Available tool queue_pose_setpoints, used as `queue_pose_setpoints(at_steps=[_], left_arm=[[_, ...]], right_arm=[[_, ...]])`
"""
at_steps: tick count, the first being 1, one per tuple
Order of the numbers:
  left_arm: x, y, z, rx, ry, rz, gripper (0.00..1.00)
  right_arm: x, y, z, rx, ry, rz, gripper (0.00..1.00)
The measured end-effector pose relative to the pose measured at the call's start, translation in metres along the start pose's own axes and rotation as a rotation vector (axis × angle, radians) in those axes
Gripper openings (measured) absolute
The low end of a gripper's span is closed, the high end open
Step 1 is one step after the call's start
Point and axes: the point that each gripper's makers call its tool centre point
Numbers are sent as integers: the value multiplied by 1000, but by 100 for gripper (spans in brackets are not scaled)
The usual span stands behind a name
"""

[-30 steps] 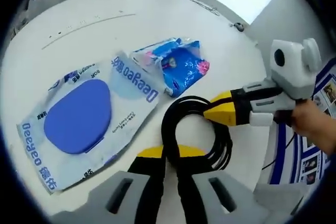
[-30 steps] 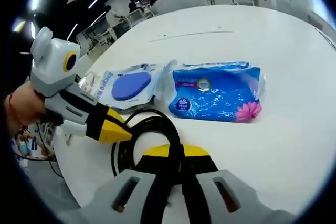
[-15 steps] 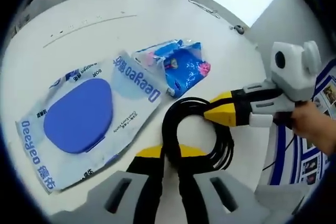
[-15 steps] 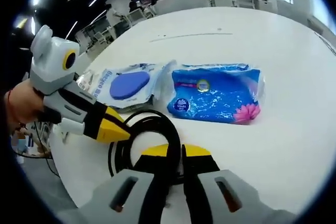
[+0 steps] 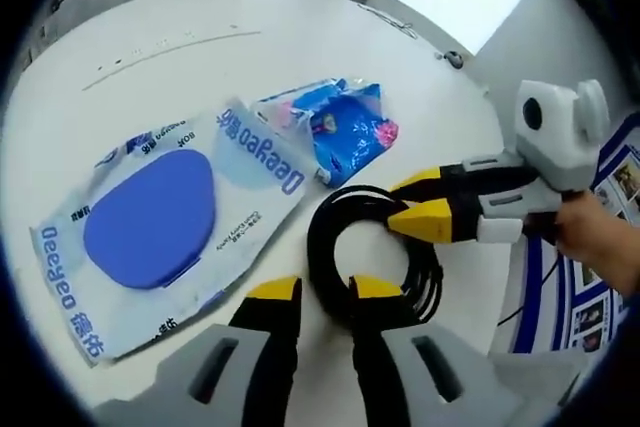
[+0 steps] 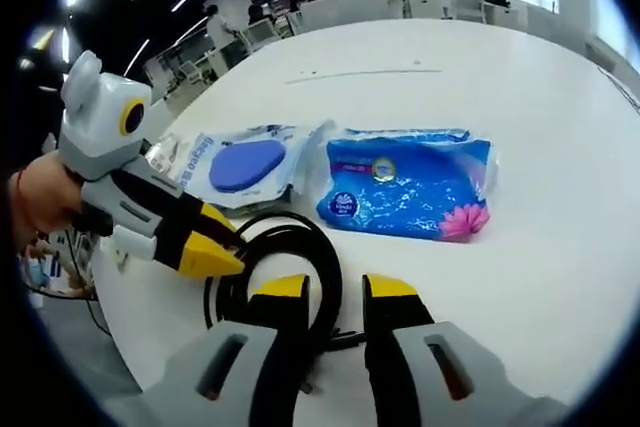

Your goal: Arrange the tabletop items into an orderly group along one side of the table until the central work area is clear of visible clutter.

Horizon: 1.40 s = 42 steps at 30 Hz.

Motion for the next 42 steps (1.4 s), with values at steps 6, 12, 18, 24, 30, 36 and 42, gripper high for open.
queue_pose_setpoints(at_steps=[6, 12, 18, 24, 30, 36, 42], left_arm=[[2, -1, 2, -1, 8, 9, 23], [6, -2, 4, -3, 13, 19, 30], [10, -1, 6, -6, 23, 25, 36], [16, -2, 10, -17, 40, 36, 41], [21, -2, 11, -23, 47, 42, 43], [30, -2, 14, -30, 62, 55, 46], [44, -5, 14, -40, 67, 83, 49]], right_arm=[[3, -4, -2, 10, 0, 11, 27], [5, -8, -2, 17, 0, 15, 32], [8, -12, -6, 30, -11, 21, 38], [11, -14, -11, 41, -25, 21, 43], [16, -19, -14, 57, -33, 26, 46], [23, -25, -17, 62, -33, 38, 49], [30, -29, -20, 75, -37, 47, 54]])
Point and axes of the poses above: the point that each gripper's makers call its tool centre point, and the gripper's own axes: x roughly backward along the fingers, z roughly to its right, y roughly out of its underside, and after that the axes turned 13 degrees about x, right-handed
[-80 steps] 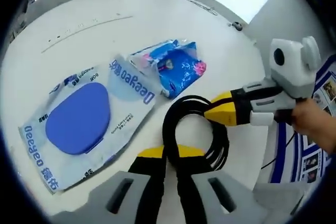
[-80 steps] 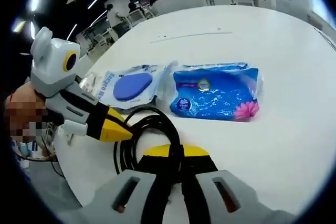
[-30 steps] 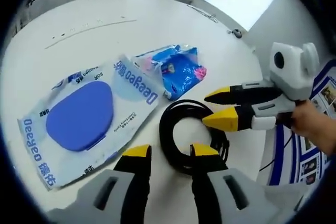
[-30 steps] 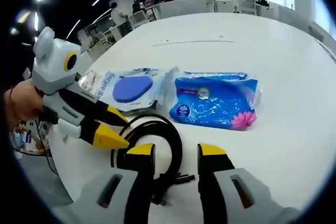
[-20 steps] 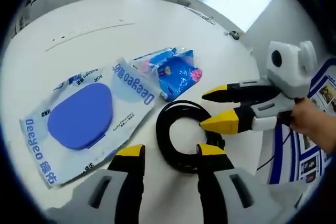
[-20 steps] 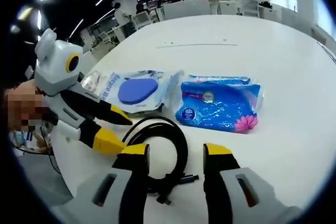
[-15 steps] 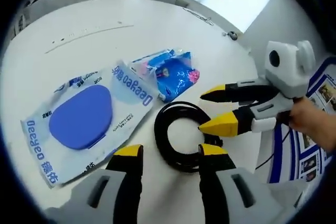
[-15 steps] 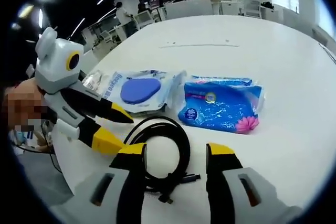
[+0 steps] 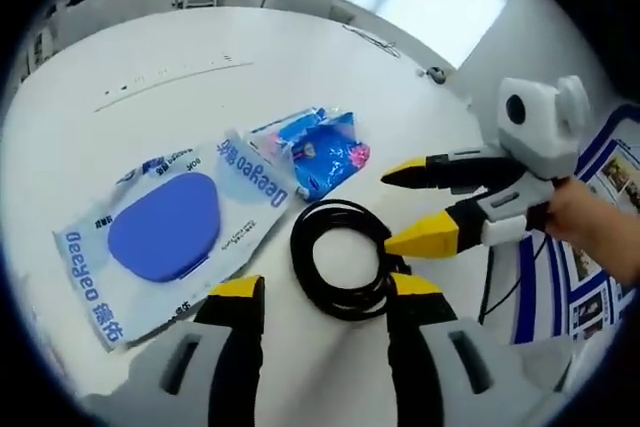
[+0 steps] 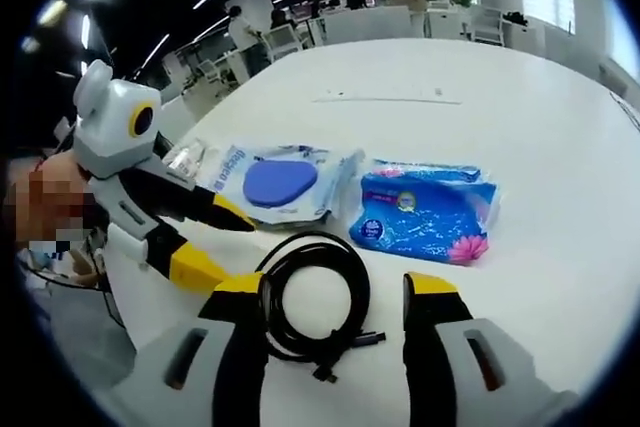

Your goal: Arrange the tabletop items into an orderly group along one side of the table until the central work area is clear of visible clutter.

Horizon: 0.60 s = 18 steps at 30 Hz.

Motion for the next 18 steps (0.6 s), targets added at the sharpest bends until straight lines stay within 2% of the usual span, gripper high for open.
queue_pose_setpoints(at_steps=[18], left_arm=[[34, -3, 3, -17, -2, 70, 57]], right_arm=[[27, -25, -14, 62, -5, 43, 62]])
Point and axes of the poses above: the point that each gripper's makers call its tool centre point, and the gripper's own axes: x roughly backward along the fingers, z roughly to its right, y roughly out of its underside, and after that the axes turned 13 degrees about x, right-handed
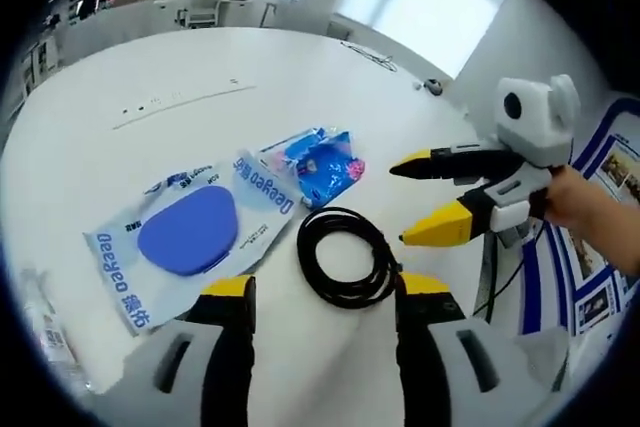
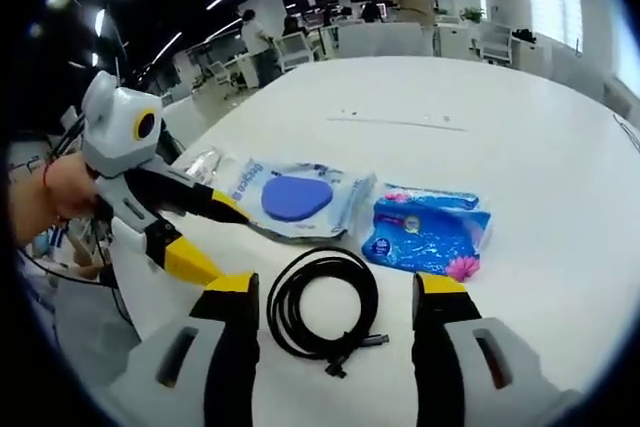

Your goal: Arrange the tabletop items into an orderly group along one side of the table until the central work area is clear of visible clutter.

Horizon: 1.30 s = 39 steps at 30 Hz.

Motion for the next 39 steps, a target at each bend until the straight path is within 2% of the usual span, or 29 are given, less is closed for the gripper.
queue_pose_setpoints(at_steps=[13, 19, 24, 28, 39], left_arm=[[29, -6, 3, -18, 1, 56, 62], [44, -7, -1, -24, -3, 93, 63], [59, -13, 1, -33, 7, 149, 65], [72, -13, 0, -26, 5, 165, 67], [108, -14, -12, -15, -22, 234, 70]], right_arm=[[11, -21, -9, 53, -20, 27, 65], [17, -31, -16, 64, -35, 46, 66], [21, -37, -21, 84, -41, 59, 66], [24, -42, -26, 89, -48, 71, 66], [24, -49, -38, 113, -67, 83, 65]])
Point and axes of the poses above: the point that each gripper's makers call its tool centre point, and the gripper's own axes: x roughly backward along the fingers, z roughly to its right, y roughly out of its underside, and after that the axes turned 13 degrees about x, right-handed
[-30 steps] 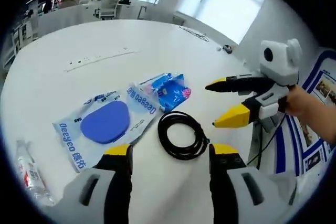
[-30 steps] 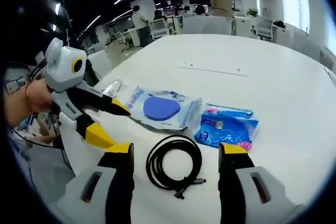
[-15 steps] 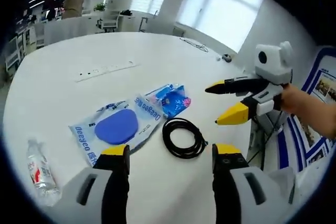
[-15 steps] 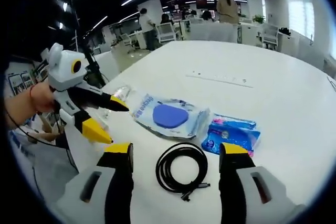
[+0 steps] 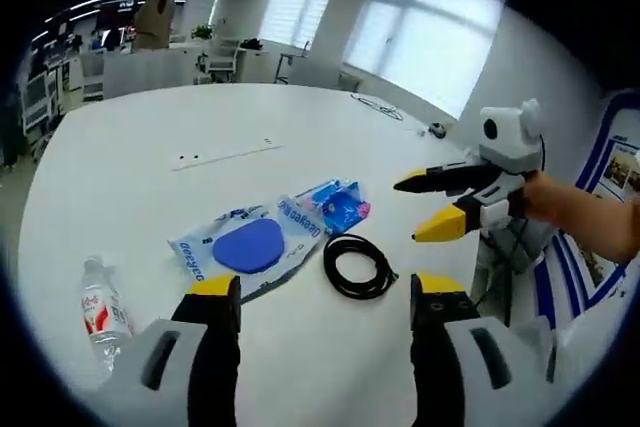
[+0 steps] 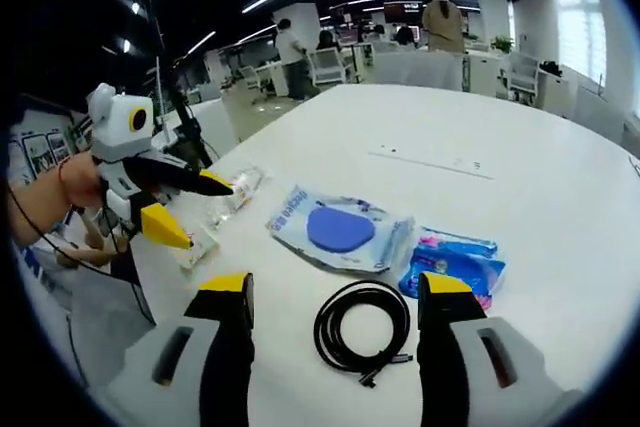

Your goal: Arrange the tabletop items into an orderly group along one side of the table until the central work area is clear of visible clutter.

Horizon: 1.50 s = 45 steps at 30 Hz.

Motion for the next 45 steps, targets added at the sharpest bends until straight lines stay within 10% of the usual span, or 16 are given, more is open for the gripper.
queue_pose_setpoints(at_steps=[45], left_arm=[[121, -19, -54, 5, -98, 185, 74]], right_arm=[[-39, -86, -57, 171, -115, 68, 63]])
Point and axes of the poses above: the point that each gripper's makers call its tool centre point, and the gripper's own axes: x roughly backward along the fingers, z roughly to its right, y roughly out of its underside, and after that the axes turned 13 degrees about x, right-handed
